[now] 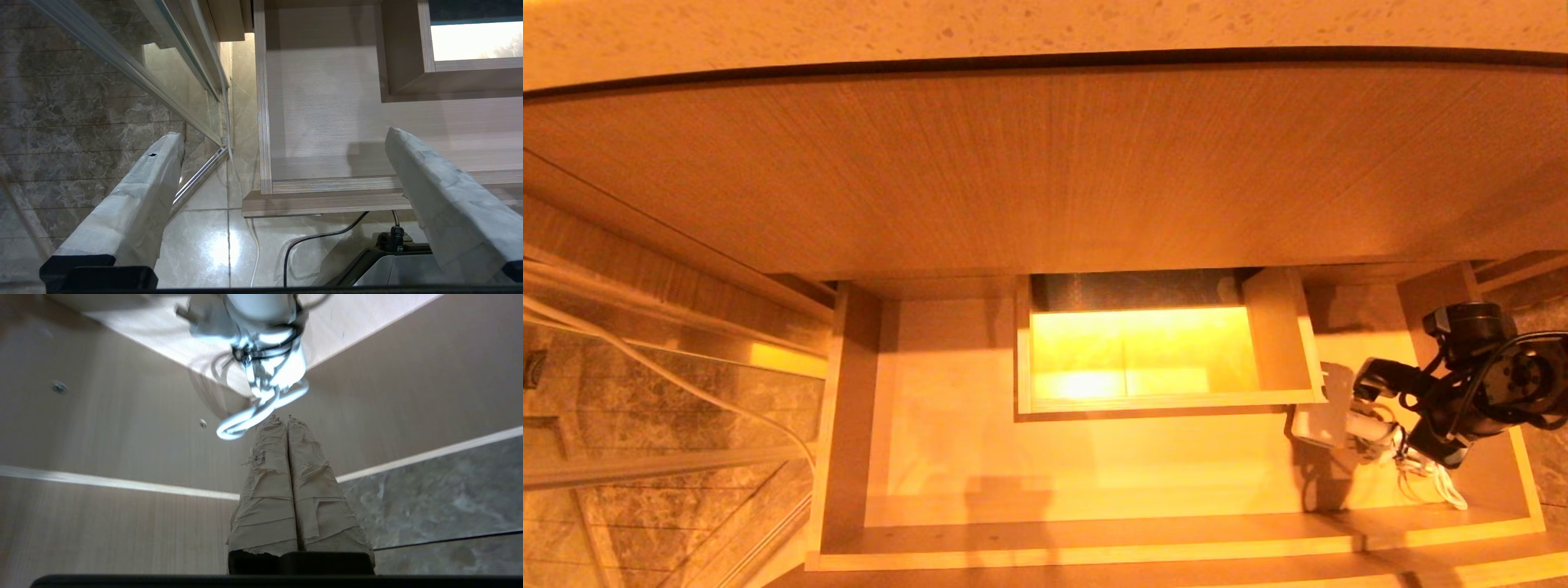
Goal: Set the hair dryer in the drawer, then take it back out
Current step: Take the hairdryer out
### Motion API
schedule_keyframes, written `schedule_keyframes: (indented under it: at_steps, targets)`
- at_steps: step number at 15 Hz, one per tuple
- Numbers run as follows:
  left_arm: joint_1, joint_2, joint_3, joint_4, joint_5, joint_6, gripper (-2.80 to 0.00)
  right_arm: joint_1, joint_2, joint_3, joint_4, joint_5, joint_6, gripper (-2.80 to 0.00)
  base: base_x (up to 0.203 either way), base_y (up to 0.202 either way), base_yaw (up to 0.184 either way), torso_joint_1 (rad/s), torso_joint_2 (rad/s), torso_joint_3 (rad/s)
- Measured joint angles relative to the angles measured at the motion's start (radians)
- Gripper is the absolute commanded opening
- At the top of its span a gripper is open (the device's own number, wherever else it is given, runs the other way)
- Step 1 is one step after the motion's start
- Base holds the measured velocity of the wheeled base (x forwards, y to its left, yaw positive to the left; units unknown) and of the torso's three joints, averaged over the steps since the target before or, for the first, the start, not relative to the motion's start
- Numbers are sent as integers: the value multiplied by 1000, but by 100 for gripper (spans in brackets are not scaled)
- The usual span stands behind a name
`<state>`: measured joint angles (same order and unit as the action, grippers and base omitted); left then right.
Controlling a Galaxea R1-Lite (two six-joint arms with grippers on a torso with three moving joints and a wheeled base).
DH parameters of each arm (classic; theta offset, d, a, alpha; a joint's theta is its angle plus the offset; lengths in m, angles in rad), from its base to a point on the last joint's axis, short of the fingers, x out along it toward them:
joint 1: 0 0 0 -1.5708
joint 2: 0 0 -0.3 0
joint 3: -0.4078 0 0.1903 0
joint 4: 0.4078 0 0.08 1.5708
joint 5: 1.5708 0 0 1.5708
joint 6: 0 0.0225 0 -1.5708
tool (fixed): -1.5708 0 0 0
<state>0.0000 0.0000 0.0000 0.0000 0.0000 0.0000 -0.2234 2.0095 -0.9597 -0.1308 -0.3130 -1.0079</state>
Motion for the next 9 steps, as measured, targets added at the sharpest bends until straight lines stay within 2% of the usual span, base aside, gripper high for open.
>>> schedule_keyframes:
  at_steps: [9]
  targets:
    - [0, 0, 0, 0, 0, 0, 0, -14, 55, 1, -36, -3, 61, 0, 0, 0, 0, 0, 0, 0]
